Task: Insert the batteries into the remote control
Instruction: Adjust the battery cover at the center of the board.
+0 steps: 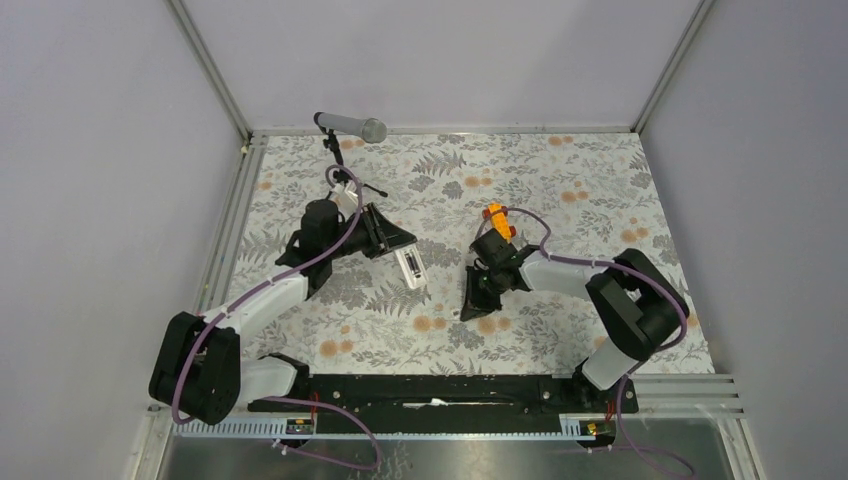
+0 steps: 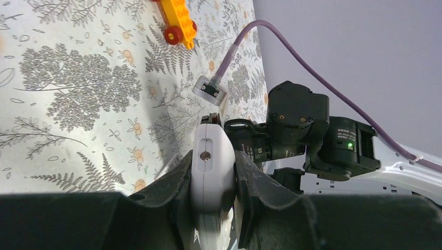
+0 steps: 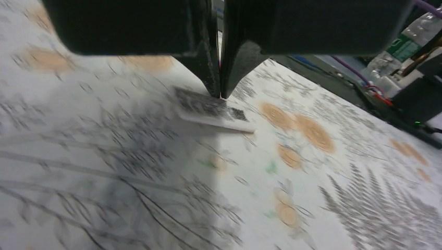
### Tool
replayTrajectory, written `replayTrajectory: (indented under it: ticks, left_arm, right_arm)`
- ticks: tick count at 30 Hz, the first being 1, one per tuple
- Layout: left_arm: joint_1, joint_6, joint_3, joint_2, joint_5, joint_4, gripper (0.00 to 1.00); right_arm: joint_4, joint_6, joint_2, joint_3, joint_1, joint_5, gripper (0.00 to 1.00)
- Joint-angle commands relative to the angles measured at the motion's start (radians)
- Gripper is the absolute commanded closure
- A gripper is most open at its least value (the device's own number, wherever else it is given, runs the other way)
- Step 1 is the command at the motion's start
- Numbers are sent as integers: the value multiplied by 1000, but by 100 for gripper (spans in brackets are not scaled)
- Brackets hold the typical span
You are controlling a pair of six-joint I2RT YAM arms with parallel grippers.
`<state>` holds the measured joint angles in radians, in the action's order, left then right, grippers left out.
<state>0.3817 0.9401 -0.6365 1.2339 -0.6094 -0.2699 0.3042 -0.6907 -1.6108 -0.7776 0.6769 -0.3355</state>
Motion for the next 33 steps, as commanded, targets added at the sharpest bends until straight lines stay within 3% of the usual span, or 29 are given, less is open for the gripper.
replayTrajectory:
  ticks: [1, 5, 8, 13, 16, 22, 30, 33]
  left_arm:
    - [-32, -20, -11, -40, 5, -7, 100]
    - [-49, -42, -24, -49, 14, 21, 100]
    - [-58, -46, -35, -48, 17, 32, 100]
    - [-66, -68, -43, -71, 22, 68, 100]
    - [-68, -74, -39, -74, 28, 71, 100]
    - [-69, -57, -57, -53, 7, 64, 100]
    - [-69, -48, -53, -53, 6, 62, 100]
    - [-69, -24, -49, -41, -3, 31, 100]
  right_arm:
    - [-229, -46, -64, -38, 14, -87, 93]
    - [-342, -25, -62, -65, 15, -30, 88]
    - [-314, 30, -7, -90, 13, -21, 81]
    - [-247, 95, 183, -34, 8, 10, 59]
    - [-183, 153, 196, -53, -10, 82, 46]
    - [1, 224, 20, -207, -51, 110, 45]
    - [-30, 326, 38, -151, -51, -22, 27]
    - [-18, 336, 2, -148, -51, -27, 26]
